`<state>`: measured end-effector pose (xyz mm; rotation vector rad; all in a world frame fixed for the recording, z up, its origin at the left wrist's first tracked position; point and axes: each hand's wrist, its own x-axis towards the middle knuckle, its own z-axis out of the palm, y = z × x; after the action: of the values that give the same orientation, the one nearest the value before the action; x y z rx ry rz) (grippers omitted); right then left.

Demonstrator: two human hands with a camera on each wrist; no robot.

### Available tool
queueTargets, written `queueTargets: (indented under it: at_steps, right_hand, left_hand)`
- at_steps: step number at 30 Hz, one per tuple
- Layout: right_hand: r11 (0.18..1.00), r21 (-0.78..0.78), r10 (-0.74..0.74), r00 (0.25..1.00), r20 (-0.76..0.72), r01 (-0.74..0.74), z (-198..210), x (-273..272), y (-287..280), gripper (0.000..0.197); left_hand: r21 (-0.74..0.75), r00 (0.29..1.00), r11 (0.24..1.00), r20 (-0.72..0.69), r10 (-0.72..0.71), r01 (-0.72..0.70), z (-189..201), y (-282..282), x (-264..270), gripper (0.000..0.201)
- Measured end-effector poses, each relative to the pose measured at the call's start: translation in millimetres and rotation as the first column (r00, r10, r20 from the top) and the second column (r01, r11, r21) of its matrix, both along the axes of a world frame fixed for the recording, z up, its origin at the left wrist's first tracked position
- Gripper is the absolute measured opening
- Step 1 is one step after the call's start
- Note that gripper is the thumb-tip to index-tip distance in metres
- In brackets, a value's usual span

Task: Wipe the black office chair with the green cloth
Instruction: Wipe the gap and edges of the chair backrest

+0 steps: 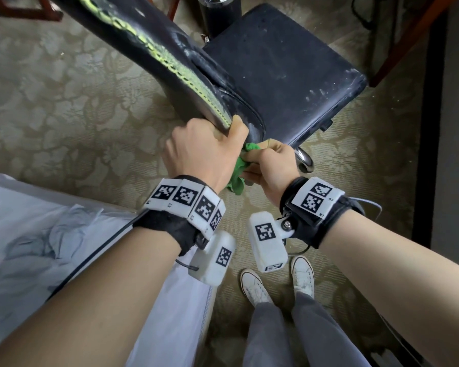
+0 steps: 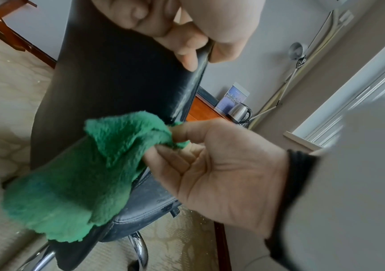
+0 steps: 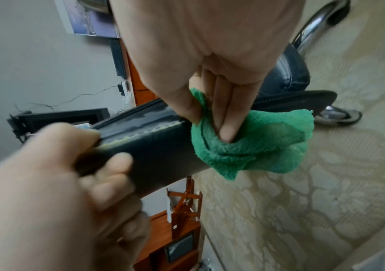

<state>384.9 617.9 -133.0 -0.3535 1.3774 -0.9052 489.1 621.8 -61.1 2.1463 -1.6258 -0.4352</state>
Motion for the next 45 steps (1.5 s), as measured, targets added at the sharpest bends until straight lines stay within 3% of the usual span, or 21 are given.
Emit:
queueTargets:
  at_steps: [3,9,15,23,28,32,37,45]
  right_hand:
    - [0.999,0.040,-0.017,0.999,-0.034,0.019,-0.8,2.0,0.3,0.024]
    - [0.999,-0.047,-0.002,0.998,0.058,0.004,10.5,-2.5,0.2,0.025]
    - [1.000,0.023,0.004,0.999,-0.049,-0.003,0.8,0.0,-2.1,0.022]
    - [0.999,0.022,0.045,0.996,-0.072,-0.043,0.7,-2.4,-2.9,0.021]
    - [0.999,-0.034,0.016,0.999,-0.042,-0.018,11.7,-1.5,-0.5,0.022]
    - [0.995,-0.100,0.007,1.000,0.004,-0.007,20.8,-1.8,2.5,0.024]
    - [0.999,-0.049,0.014,0.997,-0.073,-0.017,20.1,0.9,4.1,0.017]
    - [0.993,-0.121,0.012,1.000,-0.008,-0.013,27.4,-1.6,3.0,0.024]
  left_hand:
    - [0.017,1.000,1.000,0.005,0.000,0.000,0.3,-0.4,-0.2,0.062]
    - [0.006,0.999,1.000,0.038,-0.031,0.031,-4.5,-3.0,2.8,0.062]
    - [-0.005,0.999,1.000,0.035,-0.026,0.026,-3.0,-3.1,1.7,0.063]
    - [-0.042,0.996,0.997,0.062,-0.058,0.061,17.6,1.8,16.1,0.074]
    - [-0.064,0.998,0.996,-0.011,-0.060,0.059,17.2,1.0,8.6,0.065]
    - [-0.080,0.996,0.993,0.014,-0.087,0.088,17.7,0.3,7.5,0.066]
    - [-0.068,0.995,0.993,0.019,-0.094,0.095,19.6,-0.4,6.8,0.066]
    - [-0.079,0.995,0.992,0.024,-0.099,0.101,19.1,-1.2,6.7,0.067]
